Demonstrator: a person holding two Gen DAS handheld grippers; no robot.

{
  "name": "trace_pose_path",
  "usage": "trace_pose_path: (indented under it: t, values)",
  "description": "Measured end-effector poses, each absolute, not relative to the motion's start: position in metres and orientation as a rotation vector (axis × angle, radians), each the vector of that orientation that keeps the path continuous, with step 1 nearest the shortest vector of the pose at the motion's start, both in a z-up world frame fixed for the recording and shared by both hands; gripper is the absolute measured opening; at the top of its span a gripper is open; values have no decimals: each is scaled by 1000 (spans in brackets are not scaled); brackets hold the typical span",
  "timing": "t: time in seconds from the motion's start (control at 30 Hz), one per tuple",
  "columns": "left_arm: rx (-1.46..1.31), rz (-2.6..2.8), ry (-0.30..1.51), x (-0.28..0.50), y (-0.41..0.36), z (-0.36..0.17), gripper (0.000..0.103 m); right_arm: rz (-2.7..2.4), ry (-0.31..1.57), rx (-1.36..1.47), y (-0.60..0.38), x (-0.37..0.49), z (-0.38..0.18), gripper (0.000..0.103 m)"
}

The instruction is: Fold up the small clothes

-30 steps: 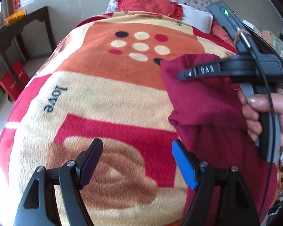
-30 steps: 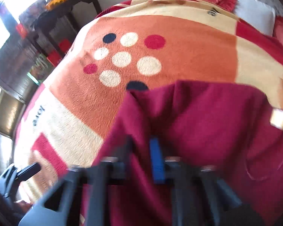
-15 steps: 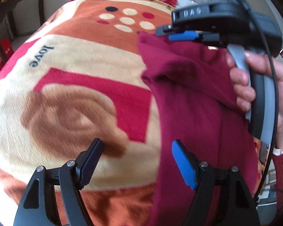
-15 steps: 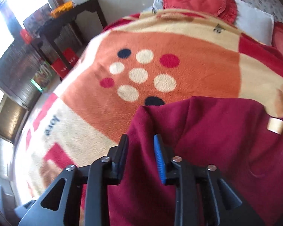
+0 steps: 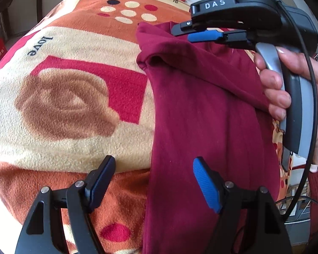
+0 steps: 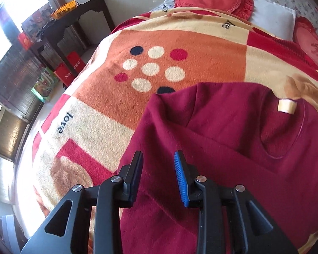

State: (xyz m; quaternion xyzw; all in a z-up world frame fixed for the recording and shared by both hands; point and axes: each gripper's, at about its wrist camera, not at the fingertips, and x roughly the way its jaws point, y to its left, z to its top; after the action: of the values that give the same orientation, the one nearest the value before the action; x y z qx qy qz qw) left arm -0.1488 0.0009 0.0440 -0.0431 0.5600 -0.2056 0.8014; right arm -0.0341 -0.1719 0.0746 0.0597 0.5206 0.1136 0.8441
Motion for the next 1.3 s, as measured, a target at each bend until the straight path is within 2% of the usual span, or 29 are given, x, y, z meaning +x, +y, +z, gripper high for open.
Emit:
trace_pose_path:
  t: [1.03, 1.17, 1.3]
  values:
    - [-44, -414, 1188, -130, -7, 38, 79, 203, 1097, 190, -213, -55, 75, 12]
    - [-44, -355, 1154, -106, -3, 40, 79, 141, 1037, 149, -245, -73, 93, 12]
    - [-39, -310, 1146, -76, -7, 36, 79, -15, 976, 188, -319, -100, 110, 13]
